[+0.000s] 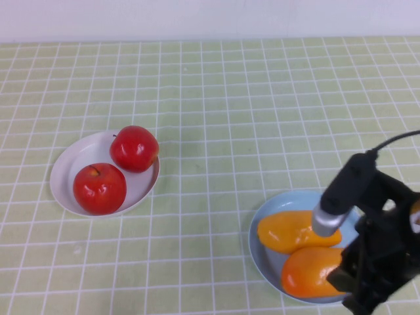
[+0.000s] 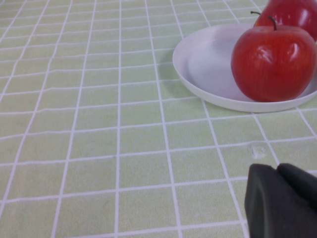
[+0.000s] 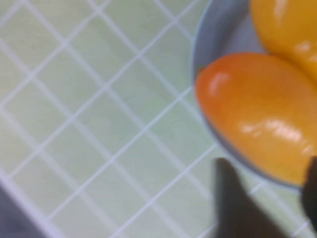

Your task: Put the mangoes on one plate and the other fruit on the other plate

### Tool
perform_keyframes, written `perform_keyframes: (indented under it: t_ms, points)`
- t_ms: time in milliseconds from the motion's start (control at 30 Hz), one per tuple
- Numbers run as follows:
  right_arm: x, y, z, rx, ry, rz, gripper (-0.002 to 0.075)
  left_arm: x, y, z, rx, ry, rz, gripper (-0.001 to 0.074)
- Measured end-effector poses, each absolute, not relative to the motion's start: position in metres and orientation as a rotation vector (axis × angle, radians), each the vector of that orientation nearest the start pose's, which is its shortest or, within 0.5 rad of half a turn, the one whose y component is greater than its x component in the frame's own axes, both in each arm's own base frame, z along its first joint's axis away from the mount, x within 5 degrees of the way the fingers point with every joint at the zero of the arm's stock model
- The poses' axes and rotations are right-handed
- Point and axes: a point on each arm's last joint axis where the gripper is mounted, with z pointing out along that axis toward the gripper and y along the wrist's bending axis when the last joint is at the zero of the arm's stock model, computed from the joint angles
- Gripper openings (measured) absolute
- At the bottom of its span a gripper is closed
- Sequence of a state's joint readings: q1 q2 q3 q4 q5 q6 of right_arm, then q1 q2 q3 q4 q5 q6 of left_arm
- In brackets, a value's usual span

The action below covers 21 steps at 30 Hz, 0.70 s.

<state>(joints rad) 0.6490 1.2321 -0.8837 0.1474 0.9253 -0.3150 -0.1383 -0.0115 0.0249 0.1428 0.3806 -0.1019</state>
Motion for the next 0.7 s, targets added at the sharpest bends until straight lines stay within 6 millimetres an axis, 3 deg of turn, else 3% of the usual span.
perform_keyframes:
  t_ms: [100, 200, 467, 700]
  points:
    - [0.161, 0.14, 0.284, -1.179, 2.52, 0.335, 0.0118, 0.052, -0.002, 0.172, 0.122, 1.87, -0.024, 0.0]
    - [0.149, 0.135, 0.293, -1.171, 2.528, 0.386, 0.0027, 0.052, -0.002, 0.172, 0.122, 1.87, -0.024, 0.0]
    - [0.124, 0.124, 0.315, -1.14, 2.48, 0.509, -0.0013, 0.052, -0.002, 0.172, 0.122, 1.87, -0.024, 0.0]
    - [0.123, 0.12, 0.317, -1.145, 2.455, 0.467, -0.0015, 0.052, -0.002, 0.172, 0.122, 1.87, -0.024, 0.0]
